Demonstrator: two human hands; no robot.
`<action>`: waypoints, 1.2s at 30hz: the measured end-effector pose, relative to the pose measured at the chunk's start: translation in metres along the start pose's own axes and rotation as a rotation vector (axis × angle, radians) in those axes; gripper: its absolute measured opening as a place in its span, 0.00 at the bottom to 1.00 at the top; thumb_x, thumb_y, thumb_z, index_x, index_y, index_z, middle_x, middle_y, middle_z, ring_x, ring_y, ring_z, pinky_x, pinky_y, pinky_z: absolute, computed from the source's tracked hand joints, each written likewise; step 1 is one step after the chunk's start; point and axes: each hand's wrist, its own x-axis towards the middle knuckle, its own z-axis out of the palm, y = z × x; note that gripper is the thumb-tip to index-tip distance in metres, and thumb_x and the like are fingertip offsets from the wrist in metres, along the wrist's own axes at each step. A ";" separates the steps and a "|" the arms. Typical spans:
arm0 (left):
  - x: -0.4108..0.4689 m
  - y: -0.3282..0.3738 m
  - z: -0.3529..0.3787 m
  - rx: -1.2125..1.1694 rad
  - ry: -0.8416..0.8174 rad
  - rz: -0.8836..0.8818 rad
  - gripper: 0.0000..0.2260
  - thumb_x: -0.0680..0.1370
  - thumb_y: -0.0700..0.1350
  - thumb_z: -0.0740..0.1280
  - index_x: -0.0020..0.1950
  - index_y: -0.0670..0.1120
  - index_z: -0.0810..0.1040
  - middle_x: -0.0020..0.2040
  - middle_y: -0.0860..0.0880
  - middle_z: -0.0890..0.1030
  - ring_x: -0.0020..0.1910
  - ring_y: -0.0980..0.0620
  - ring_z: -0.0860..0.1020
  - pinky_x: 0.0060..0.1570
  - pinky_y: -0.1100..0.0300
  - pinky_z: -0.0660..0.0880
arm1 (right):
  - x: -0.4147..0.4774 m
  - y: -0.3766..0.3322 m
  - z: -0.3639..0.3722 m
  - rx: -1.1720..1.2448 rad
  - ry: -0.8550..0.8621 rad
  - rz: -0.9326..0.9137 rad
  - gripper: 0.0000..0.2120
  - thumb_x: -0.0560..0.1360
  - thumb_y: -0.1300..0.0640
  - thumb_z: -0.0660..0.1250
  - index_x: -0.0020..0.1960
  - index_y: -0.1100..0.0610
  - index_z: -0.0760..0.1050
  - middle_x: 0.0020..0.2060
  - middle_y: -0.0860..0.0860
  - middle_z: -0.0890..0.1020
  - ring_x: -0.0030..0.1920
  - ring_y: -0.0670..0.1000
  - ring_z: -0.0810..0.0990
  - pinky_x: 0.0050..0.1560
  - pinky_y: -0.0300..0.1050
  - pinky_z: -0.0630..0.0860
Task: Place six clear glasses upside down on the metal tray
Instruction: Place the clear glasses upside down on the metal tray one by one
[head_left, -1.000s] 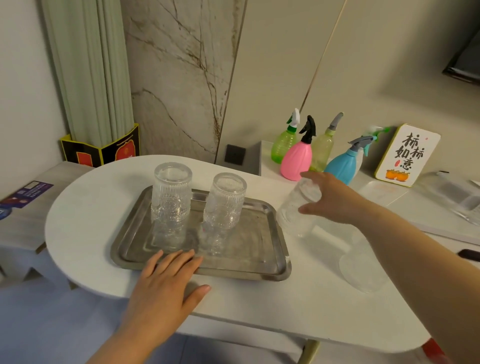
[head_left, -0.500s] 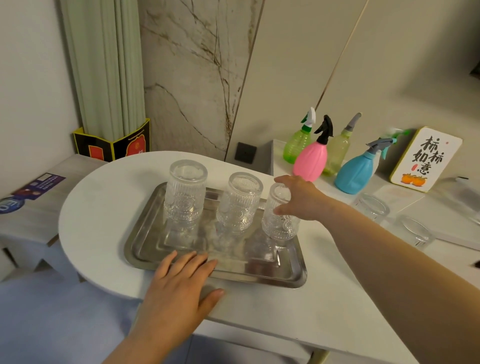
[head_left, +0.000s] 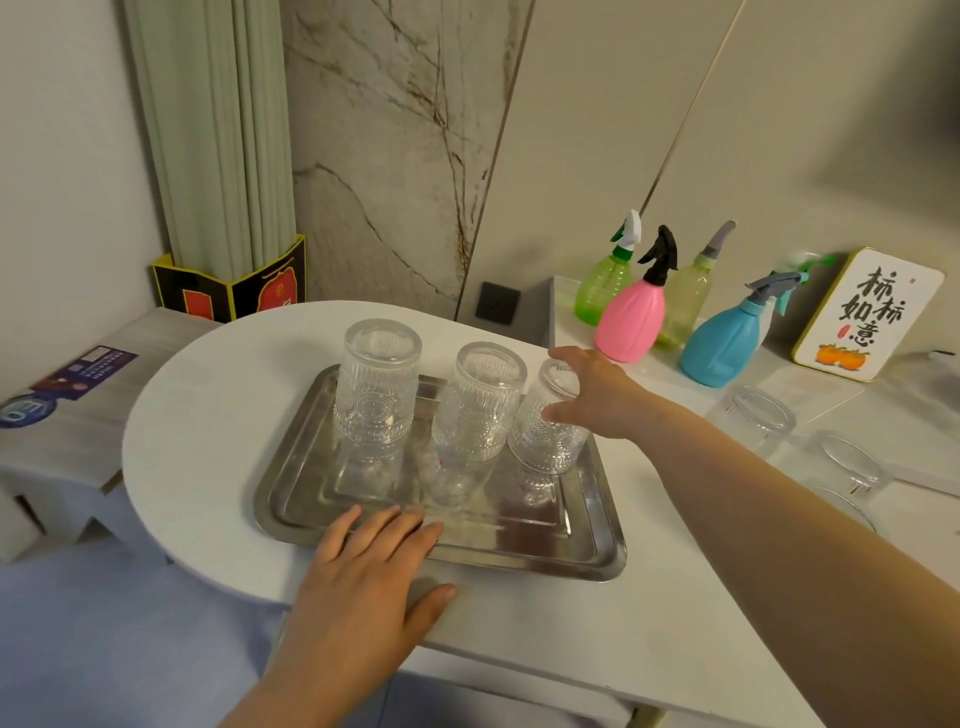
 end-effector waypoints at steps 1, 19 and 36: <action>0.000 0.000 0.000 0.000 -0.003 0.003 0.24 0.70 0.59 0.55 0.47 0.45 0.83 0.46 0.47 0.85 0.47 0.47 0.83 0.60 0.60 0.52 | 0.001 0.000 0.000 -0.001 -0.002 0.000 0.36 0.70 0.56 0.69 0.72 0.54 0.55 0.71 0.57 0.62 0.69 0.60 0.62 0.69 0.55 0.63; -0.002 0.003 -0.004 0.069 0.016 0.070 0.38 0.78 0.62 0.37 0.48 0.43 0.83 0.46 0.45 0.85 0.45 0.46 0.83 0.61 0.59 0.54 | -0.080 0.082 -0.052 -0.029 0.086 0.200 0.35 0.69 0.50 0.70 0.70 0.53 0.59 0.72 0.55 0.62 0.70 0.57 0.60 0.70 0.51 0.59; -0.010 0.011 -0.004 0.125 0.075 0.101 0.38 0.78 0.61 0.37 0.51 0.39 0.81 0.48 0.41 0.84 0.53 0.46 0.74 0.67 0.68 0.38 | -0.146 0.141 -0.019 -0.329 0.120 0.399 0.36 0.73 0.41 0.59 0.73 0.48 0.45 0.76 0.54 0.48 0.74 0.60 0.51 0.71 0.58 0.59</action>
